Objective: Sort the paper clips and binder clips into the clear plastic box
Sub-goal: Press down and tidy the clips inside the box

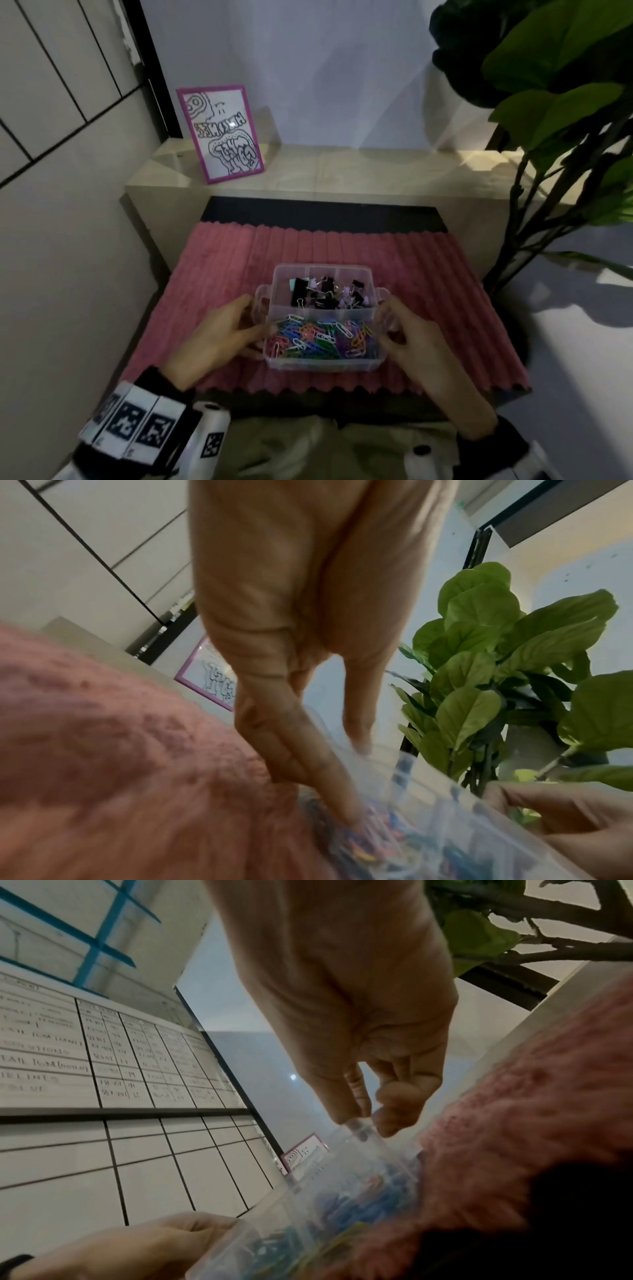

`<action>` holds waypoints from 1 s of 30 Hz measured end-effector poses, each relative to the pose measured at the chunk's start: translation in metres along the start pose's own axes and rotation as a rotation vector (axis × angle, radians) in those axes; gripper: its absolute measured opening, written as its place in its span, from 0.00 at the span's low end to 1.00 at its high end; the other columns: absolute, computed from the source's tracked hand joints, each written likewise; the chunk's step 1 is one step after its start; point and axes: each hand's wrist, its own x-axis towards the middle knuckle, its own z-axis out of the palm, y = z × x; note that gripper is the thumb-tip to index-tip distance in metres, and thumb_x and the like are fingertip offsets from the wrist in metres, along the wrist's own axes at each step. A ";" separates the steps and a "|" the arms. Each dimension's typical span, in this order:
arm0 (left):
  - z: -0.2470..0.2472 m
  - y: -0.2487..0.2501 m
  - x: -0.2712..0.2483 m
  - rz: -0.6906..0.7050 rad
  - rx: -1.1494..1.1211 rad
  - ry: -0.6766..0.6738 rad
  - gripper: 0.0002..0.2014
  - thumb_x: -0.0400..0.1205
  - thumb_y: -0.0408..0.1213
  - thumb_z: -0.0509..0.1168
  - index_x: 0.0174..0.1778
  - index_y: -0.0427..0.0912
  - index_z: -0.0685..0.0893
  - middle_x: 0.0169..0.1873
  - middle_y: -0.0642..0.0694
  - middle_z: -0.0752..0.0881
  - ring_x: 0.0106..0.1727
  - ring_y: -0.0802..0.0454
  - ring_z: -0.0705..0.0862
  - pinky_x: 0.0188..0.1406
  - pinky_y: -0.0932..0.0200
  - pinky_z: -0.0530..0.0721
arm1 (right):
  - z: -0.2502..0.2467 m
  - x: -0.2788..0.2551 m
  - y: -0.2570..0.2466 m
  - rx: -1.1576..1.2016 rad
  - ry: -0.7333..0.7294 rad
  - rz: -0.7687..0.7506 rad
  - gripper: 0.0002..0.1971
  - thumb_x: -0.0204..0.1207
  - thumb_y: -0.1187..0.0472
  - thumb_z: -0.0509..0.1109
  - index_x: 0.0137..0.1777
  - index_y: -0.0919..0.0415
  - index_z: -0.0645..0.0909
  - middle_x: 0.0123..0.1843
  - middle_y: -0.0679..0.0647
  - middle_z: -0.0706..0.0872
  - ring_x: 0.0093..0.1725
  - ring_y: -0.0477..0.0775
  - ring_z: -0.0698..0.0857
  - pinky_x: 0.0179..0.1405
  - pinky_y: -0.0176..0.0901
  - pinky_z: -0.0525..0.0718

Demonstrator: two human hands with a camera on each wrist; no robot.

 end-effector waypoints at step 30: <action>0.010 -0.016 -0.008 0.027 -0.400 0.001 0.08 0.76 0.26 0.65 0.45 0.44 0.80 0.45 0.43 0.86 0.39 0.52 0.89 0.32 0.58 0.89 | 0.027 0.046 -0.070 -0.313 -0.607 -0.497 0.20 0.77 0.65 0.66 0.69 0.51 0.76 0.66 0.48 0.80 0.66 0.47 0.76 0.60 0.40 0.76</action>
